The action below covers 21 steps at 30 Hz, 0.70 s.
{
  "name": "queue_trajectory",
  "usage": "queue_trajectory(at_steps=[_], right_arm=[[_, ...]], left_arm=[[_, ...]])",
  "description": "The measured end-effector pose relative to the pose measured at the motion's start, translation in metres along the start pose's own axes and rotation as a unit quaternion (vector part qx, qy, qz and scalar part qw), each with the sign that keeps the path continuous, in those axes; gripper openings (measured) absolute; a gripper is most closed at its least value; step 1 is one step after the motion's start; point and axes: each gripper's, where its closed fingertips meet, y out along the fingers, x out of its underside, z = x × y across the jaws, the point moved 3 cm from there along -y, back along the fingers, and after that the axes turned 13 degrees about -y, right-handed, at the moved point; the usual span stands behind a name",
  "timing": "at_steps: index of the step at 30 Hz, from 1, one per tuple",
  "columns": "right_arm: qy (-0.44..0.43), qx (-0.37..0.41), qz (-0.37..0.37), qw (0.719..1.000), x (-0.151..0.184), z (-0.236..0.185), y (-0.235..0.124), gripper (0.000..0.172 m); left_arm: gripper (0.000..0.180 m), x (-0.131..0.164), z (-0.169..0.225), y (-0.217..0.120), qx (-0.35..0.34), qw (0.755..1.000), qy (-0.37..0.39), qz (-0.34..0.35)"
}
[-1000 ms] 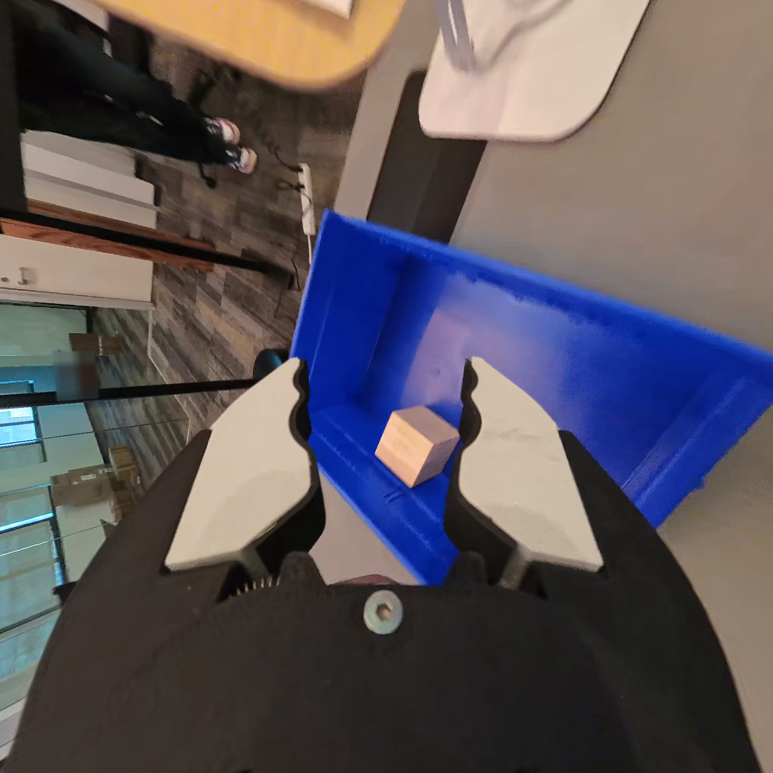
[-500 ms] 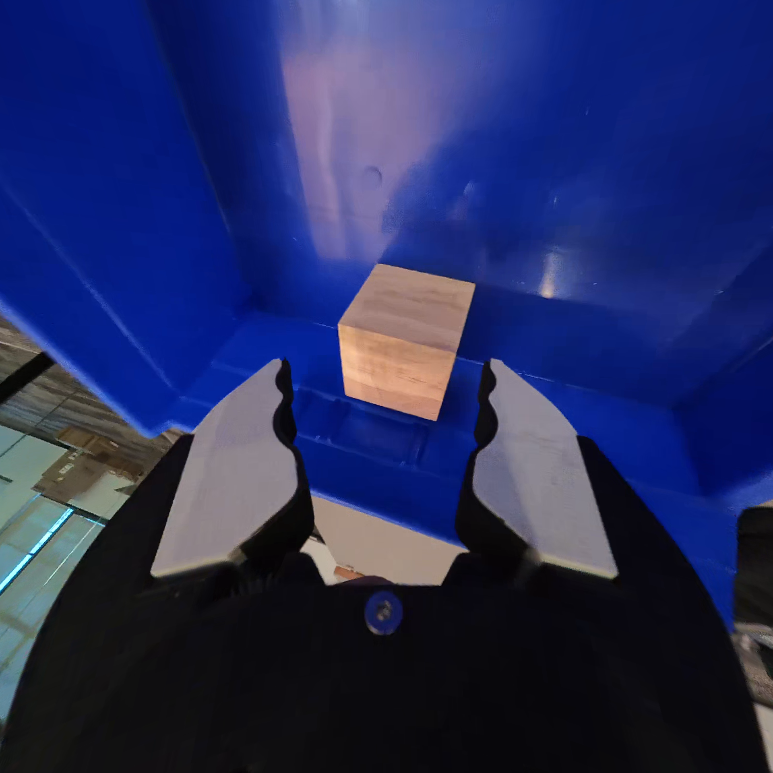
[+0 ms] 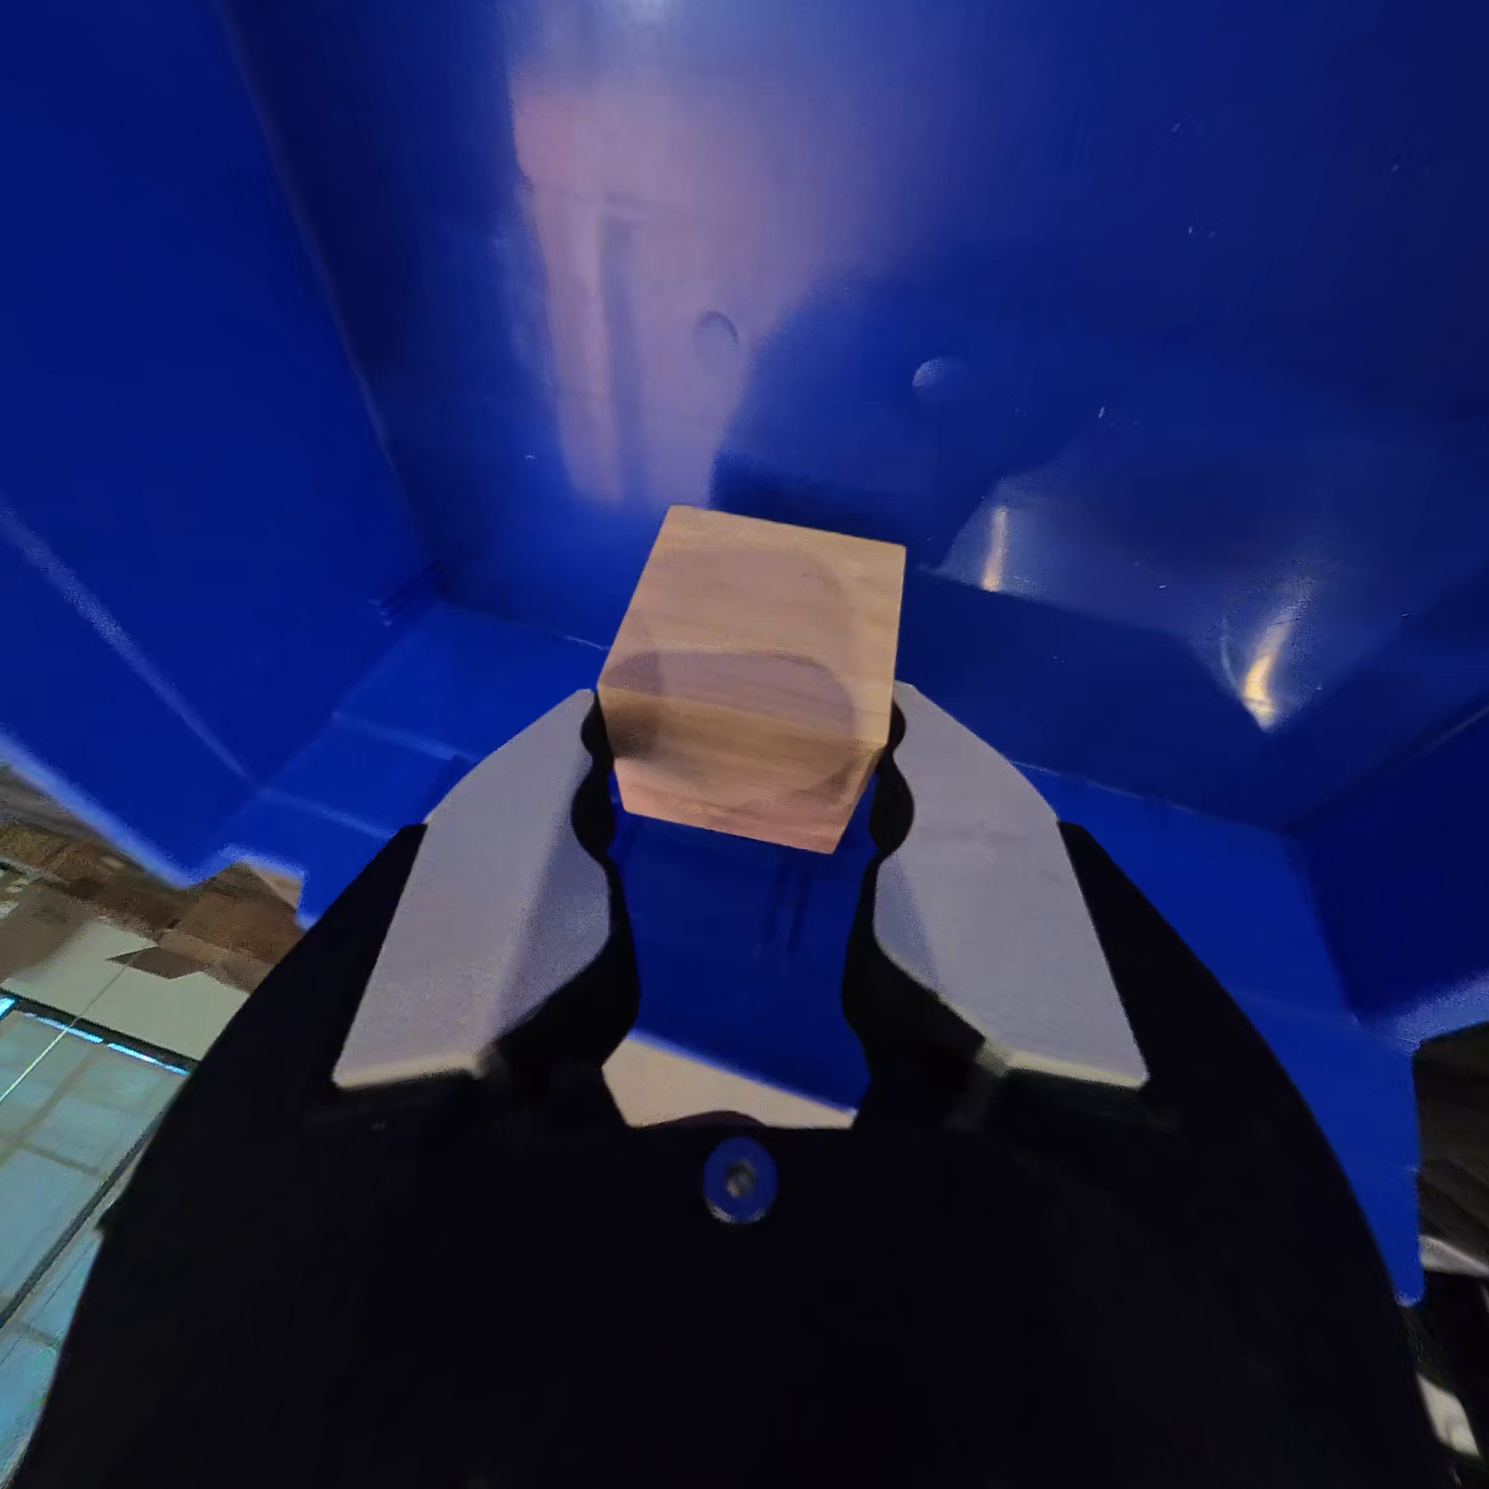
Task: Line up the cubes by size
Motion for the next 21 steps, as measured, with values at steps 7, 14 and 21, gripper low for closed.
queue_trajectory(at_steps=[7, 14, 21], right_arm=[[0.003, 0.006, 0.004, 1.000, -0.001, 0.002, -0.001, 0.013], [0.041, 0.052, 0.062, 0.996, -0.009, 0.018, -0.012, 0.026], [-0.025, 0.074, 0.115, 0.990, -0.046, 0.037, -0.031, 0.045]], left_arm=[[0.062, -0.018, 0.005, -0.082, -0.068, 0.988, -0.030, 0.137], [0.062, -0.060, 0.059, -0.172, -0.121, 0.943, -0.015, 0.308], [0.062, -0.123, 0.135, -0.231, -0.101, 0.875, 0.030, 0.472]])
